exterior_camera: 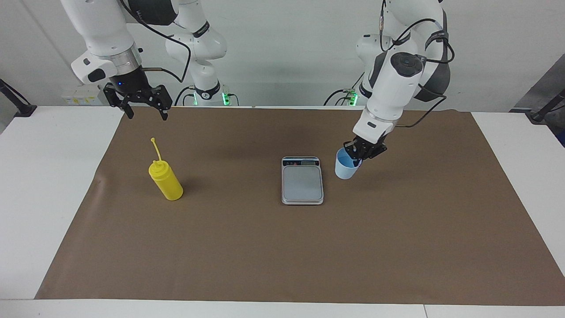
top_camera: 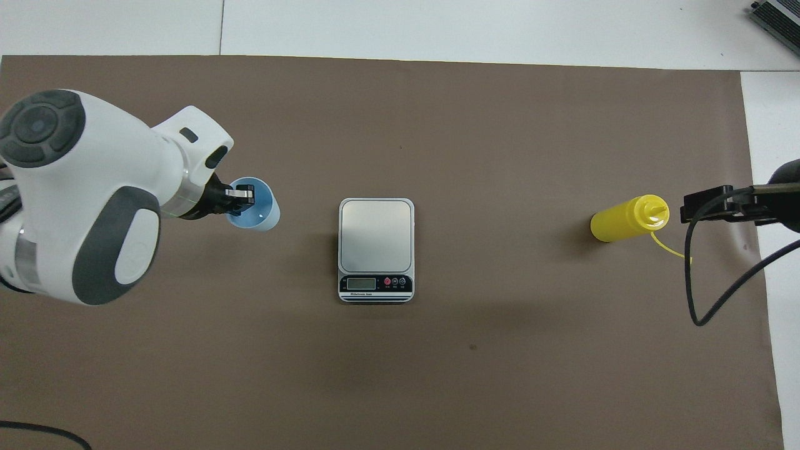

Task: Pour seasoning into cup on scale with both arms
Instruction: 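Lift the blue cup with the left gripper and lower it onto the scale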

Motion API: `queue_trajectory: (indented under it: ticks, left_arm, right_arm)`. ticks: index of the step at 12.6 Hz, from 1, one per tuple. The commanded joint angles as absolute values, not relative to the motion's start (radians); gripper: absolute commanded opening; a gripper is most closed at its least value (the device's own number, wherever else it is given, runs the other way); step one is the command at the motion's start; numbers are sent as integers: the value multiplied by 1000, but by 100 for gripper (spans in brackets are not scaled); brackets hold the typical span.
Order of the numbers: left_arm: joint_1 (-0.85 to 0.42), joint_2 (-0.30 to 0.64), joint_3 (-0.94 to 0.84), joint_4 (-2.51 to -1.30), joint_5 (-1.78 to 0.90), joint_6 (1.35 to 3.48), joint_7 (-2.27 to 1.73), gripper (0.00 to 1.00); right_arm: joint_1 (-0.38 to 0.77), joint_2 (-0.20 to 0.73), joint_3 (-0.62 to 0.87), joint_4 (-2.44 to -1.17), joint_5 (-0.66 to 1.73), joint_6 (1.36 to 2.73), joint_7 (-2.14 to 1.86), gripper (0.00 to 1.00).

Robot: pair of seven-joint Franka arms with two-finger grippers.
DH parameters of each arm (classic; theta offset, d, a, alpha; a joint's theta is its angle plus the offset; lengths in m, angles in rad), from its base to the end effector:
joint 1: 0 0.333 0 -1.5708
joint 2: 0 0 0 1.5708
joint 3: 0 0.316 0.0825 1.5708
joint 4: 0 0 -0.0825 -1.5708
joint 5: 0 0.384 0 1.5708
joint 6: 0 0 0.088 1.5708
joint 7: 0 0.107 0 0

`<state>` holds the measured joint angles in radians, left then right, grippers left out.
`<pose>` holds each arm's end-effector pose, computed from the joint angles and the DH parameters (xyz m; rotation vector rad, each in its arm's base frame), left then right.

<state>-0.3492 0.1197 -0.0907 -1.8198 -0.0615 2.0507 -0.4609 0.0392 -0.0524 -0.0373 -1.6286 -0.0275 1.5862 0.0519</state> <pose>0.5485 -0.2597 0.4793 3.0301 0.0721 0.1082 0.5394 -0.0024 0.6272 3.1153 -0.0774 0.0166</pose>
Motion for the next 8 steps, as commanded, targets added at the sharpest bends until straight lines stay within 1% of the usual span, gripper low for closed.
queue_trajectory:
  ticks: [1,2,3,4,8]
  left_arm:
    - [-408,175,-75,-1798,-26,2117,-555,0]
    - [-434,205,-75,-1793,-25,2126,-583,0]
    - [-483,265,-74,-1754,-15,2128,-644,0]
    - [-492,300,-75,-1699,36,2125,-705,0]
    - [-503,311,-78,-1723,54,2155,-727,0]
  right_arm:
    - [29,-74,-32,-1651,-15,1583,35,100]
    - [29,-72,-32,-1651,-17,1583,35,100]
    - [29,-74,-32,-1651,-15,1583,35,100]
    - [29,-72,-32,-1651,-15,1583,35,100]
    - [29,-72,-32,-1649,-17,1583,35,100]
